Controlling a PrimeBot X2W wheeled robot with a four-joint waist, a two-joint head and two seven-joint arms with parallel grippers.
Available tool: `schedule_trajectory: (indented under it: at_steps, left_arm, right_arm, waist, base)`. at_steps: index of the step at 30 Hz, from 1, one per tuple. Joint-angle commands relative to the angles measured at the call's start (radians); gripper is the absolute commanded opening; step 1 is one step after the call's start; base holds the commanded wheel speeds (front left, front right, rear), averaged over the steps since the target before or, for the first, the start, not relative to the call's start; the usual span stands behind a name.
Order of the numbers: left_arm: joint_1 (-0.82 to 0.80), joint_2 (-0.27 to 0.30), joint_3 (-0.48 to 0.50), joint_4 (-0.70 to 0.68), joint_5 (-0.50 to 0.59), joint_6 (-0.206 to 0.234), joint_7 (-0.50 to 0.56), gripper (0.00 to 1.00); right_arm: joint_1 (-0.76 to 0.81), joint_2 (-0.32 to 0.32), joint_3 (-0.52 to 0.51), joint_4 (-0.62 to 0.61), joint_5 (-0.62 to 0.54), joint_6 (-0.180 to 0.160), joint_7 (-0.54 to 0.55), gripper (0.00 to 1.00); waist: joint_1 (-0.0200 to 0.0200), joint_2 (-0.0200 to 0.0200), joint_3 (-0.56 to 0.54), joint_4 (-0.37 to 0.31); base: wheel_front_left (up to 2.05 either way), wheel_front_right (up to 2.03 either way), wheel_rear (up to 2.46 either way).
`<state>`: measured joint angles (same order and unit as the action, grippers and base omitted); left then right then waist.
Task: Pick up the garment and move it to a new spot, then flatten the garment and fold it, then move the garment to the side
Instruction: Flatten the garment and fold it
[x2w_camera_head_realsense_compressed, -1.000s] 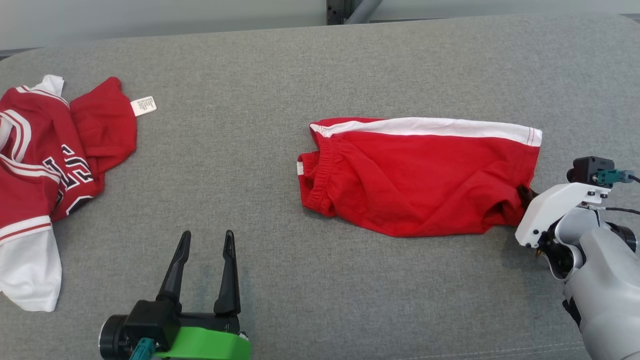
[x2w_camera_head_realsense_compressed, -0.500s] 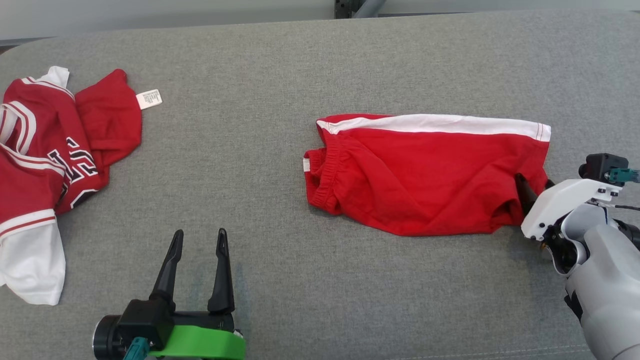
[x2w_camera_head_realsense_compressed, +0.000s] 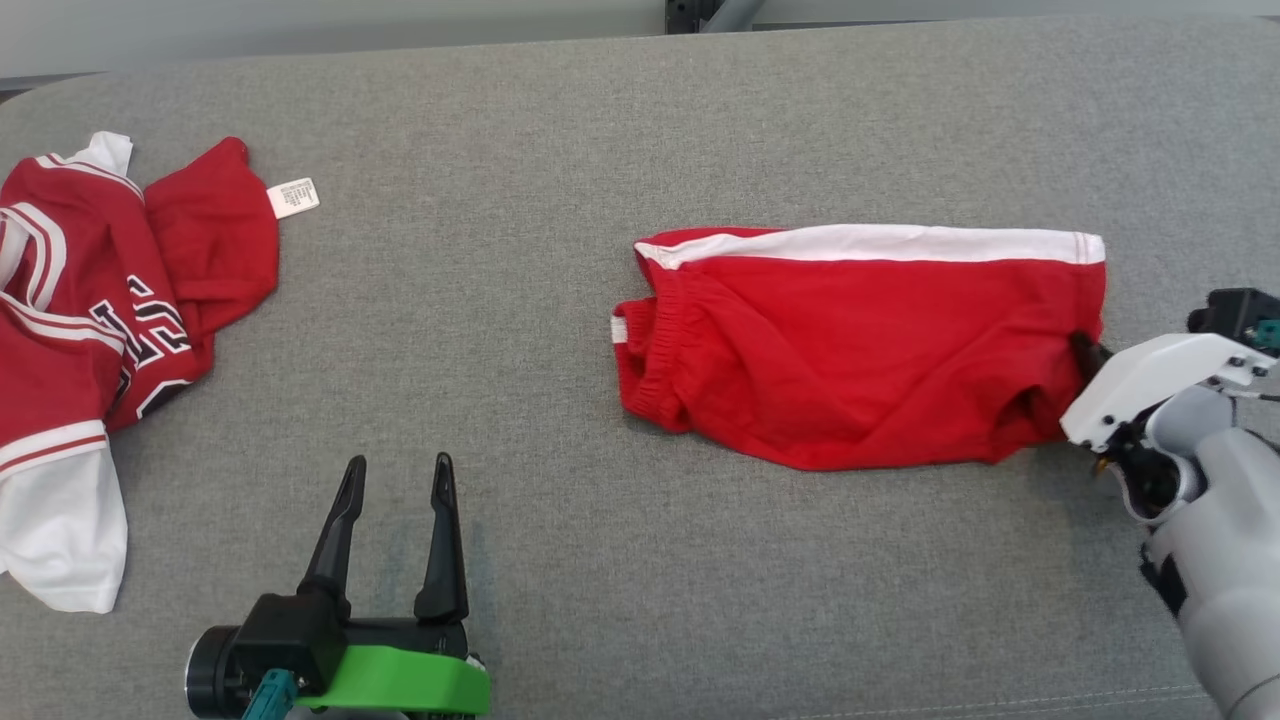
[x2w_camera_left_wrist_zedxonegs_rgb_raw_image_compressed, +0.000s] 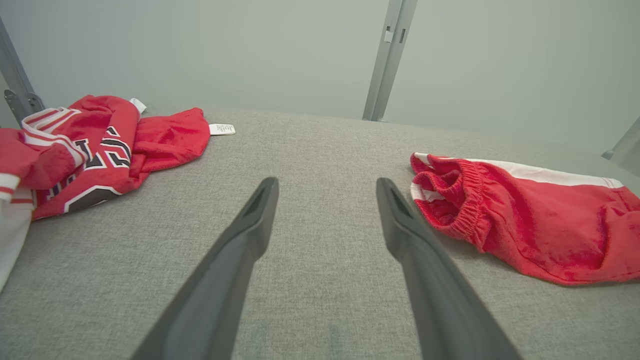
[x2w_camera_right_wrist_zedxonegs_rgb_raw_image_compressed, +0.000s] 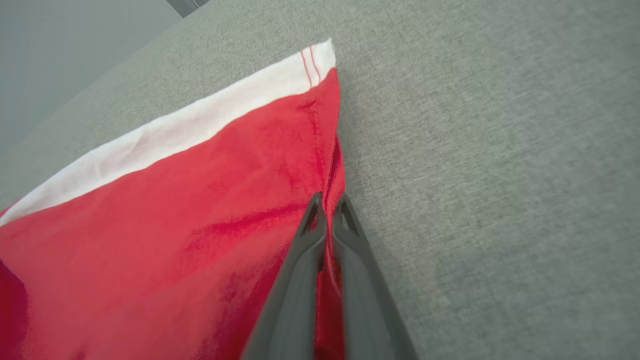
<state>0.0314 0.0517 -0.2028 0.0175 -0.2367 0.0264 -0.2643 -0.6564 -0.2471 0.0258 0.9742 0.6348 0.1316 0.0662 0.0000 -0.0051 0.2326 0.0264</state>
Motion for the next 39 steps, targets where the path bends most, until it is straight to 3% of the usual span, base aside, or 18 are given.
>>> schedule_trajectory:
  at_steps: [1,8,11,16,21,27,35,36,37,39]
  left_arm:
    - [-0.007,0.0,0.004,0.001,-0.003,0.0,0.0,1.0]
    - [0.005,0.0,0.001,-0.01,-0.02,0.01,0.0,1.0]
    - [0.013,-0.001,-0.003,-0.013,-0.027,0.015,0.0,1.0]
    - [0.02,0.0,-0.004,-0.014,-0.039,0.022,0.0,1.0]
    - [0.011,0.0,-0.023,-0.003,-0.049,0.026,0.0,1.0]
    - [-0.021,0.0,-0.053,0.013,-0.056,0.032,0.0,1.0]
    - [-0.003,0.0,-0.055,0.03,-0.068,0.043,0.0,1.0]
    - [-0.001,0.0,-0.052,0.03,-0.068,0.045,0.0,1.0]
    - [0.001,0.0,-0.049,0.03,-0.068,0.046,0.0,1.0]
    - [0.006,0.0,-0.043,0.031,-0.068,0.047,0.0,1.0]
  right_arm:
    - [-0.008,-0.038,-0.005,-0.009,0.011,-0.002,0.006,0.0]
    - [-0.039,-0.158,-0.004,-0.106,0.042,-0.002,0.05,0.0]
    - [-0.045,-0.168,0.02,-0.192,0.045,-0.001,0.066,0.0]
    - [0.018,-0.092,0.13,-0.395,0.059,-0.001,0.13,0.0]
    - [0.073,0.05,0.243,-0.533,0.069,-0.001,0.169,0.0]
    - [0.09,0.148,0.271,-0.47,-0.012,-0.001,0.163,0.0]
    - [0.08,0.187,0.256,-0.363,-0.048,-0.001,0.121,0.02]
    - [0.079,0.189,0.263,-0.364,-0.047,-0.001,0.11,0.84]
    - [0.082,0.191,0.269,-0.366,-0.044,-0.001,0.101,1.0]
    - [0.094,0.192,0.286,-0.387,-0.059,-0.001,0.071,1.0]
  waist:
    - [0.0,0.0051,-0.006,-0.001]
    - [0.0,0.0051,-0.018,0.001]
    - [0.0,0.0051,-0.022,0.002]
    - [0.0,0.0051,-0.022,0.001]
    - [0.0,0.0051,-0.015,-0.002]
    - [0.0,0.0051,-0.013,0.03]
    - [0.0,0.0051,-0.024,0.045]
    - [0.0,0.0051,-0.026,0.042]
    - [0.0,0.0051,-0.029,0.038]
    - [0.0,0.0051,-0.038,0.029]
  base:
    - [0.0,0.0,0.0]
    - [0.0,0.0,0.0]
    - [0.0,0.0,0.0]
    - [0.0,0.0,0.0]
    - [0.0,0.0,0.0]
    - [0.0,0.0,0.0]
    - [0.0,0.0,0.0]
    - [0.0,0.0,0.0]
    - [0.0,0.0,0.0]
    - [0.0,0.0,0.0]
